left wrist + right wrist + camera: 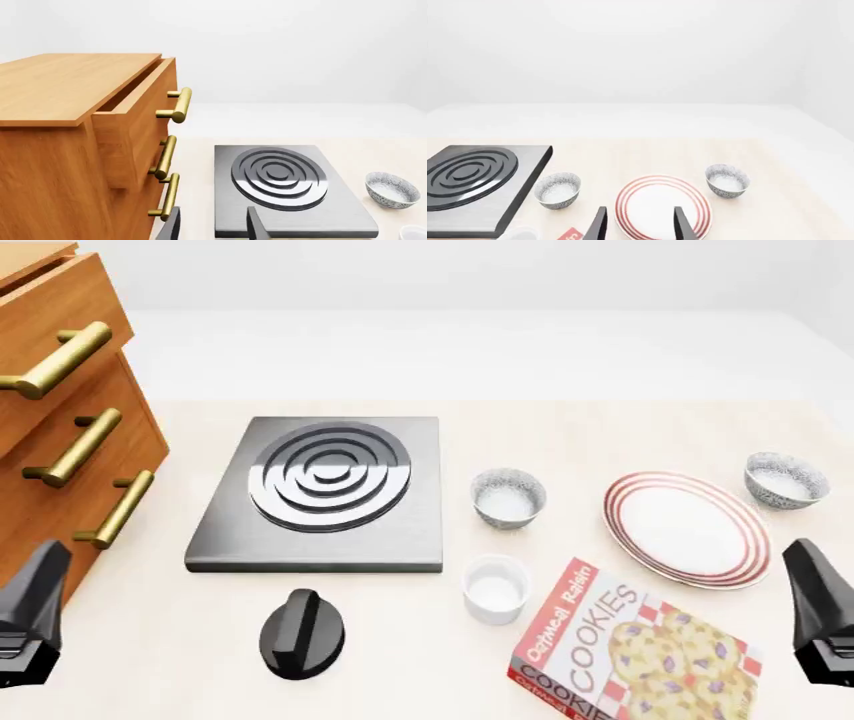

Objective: Pick the akita bowl next to the plate and place it on the plate.

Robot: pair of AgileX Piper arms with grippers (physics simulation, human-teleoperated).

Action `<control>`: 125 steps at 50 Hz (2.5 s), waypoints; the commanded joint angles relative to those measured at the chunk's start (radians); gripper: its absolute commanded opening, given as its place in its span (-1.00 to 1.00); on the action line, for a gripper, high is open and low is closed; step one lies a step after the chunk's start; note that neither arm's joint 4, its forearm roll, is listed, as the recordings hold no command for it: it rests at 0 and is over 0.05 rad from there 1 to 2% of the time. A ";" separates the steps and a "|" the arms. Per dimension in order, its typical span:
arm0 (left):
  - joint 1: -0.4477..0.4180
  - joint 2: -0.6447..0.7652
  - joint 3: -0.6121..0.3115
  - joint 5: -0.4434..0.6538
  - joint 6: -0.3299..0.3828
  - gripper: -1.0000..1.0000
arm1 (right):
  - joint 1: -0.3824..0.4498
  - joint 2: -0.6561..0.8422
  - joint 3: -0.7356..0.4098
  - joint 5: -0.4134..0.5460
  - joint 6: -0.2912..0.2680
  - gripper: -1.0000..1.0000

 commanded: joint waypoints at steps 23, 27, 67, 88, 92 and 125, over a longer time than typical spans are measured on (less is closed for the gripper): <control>0.000 0.000 0.000 0.000 0.000 1.00 | 0.011 0.003 -0.025 0.012 -0.020 1.00; 0.000 0.000 0.000 0.000 0.000 1.00 | 0.006 0.006 -0.031 0.016 -0.023 1.00; 0.000 0.000 0.000 0.000 0.000 1.00 | 0.009 0.150 -0.149 -0.047 -0.011 1.00; 0.000 0.000 0.000 0.000 0.000 1.00 | 0.003 0.227 -0.164 -0.115 -0.011 1.00; 0.000 0.000 0.000 0.000 0.000 1.00 | 0.000 0.244 -0.162 -0.135 -0.013 1.00; 0.000 0.000 0.000 0.000 0.000 1.00 | -0.026 0.442 -0.191 -0.307 -0.012 1.00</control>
